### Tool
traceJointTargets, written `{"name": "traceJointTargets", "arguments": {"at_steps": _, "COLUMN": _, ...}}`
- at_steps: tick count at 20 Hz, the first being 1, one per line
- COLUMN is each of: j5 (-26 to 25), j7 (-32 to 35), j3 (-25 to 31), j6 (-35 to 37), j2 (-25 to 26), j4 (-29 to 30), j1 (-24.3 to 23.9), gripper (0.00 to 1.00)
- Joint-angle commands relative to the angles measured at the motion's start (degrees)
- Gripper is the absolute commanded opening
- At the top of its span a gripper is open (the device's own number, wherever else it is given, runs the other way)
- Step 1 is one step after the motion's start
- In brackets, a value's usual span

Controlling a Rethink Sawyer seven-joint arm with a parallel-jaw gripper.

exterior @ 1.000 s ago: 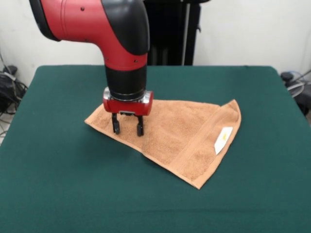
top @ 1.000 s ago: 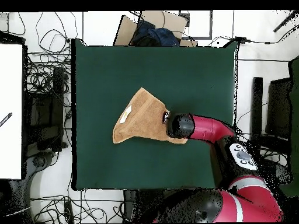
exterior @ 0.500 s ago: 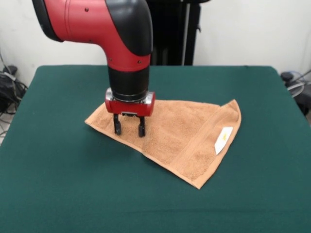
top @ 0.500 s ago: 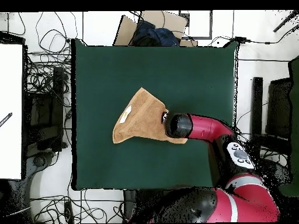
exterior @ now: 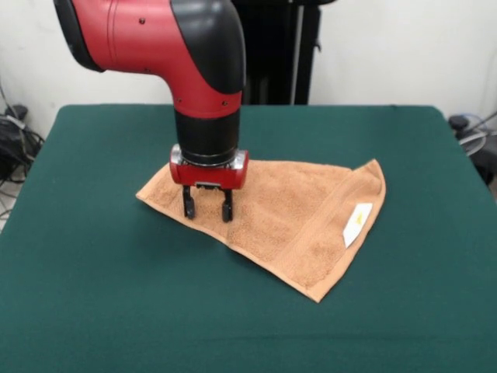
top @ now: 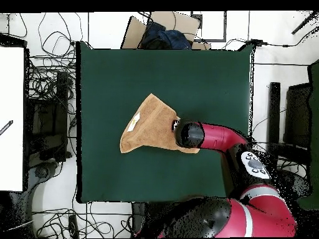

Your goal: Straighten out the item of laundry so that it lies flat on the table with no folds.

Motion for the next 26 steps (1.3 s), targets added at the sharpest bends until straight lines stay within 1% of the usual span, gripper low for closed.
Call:
{"name": "traceJointTargets", "arguments": {"at_steps": 1, "j5": -3.16, "j7": 4.21, "j3": -0.99, "j6": -2.61, "j2": 2.29, "j4": -0.04, "j1": 1.23, "gripper": 1.0}}
{"name": "traceJointTargets", "arguments": {"at_steps": 14, "j5": -3.61, "j7": 3.39, "j3": -0.01, "j6": -3.87, "j2": 3.71, "j4": 0.32, "j1": 0.41, "gripper": 1.0}}
{"name": "traceJointTargets", "arguments": {"at_steps": 15, "j5": -3.75, "j7": 3.28, "j3": 0.14, "j6": -4.61, "j2": 3.7, "j4": 0.37, "j1": 0.24, "gripper": 0.0}}
{"name": "traceJointTargets", "arguments": {"at_steps": 21, "j5": -3.92, "j7": 3.54, "j3": -0.12, "j6": -5.82, "j2": 3.67, "j4": 0.56, "j1": 0.31, "gripper": 0.0}}
{"name": "traceJointTargets", "arguments": {"at_steps": 26, "j5": -3.7, "j7": 3.56, "j3": -0.39, "j6": -5.42, "j2": 3.63, "j4": 0.28, "j1": 0.66, "gripper": 0.0}}
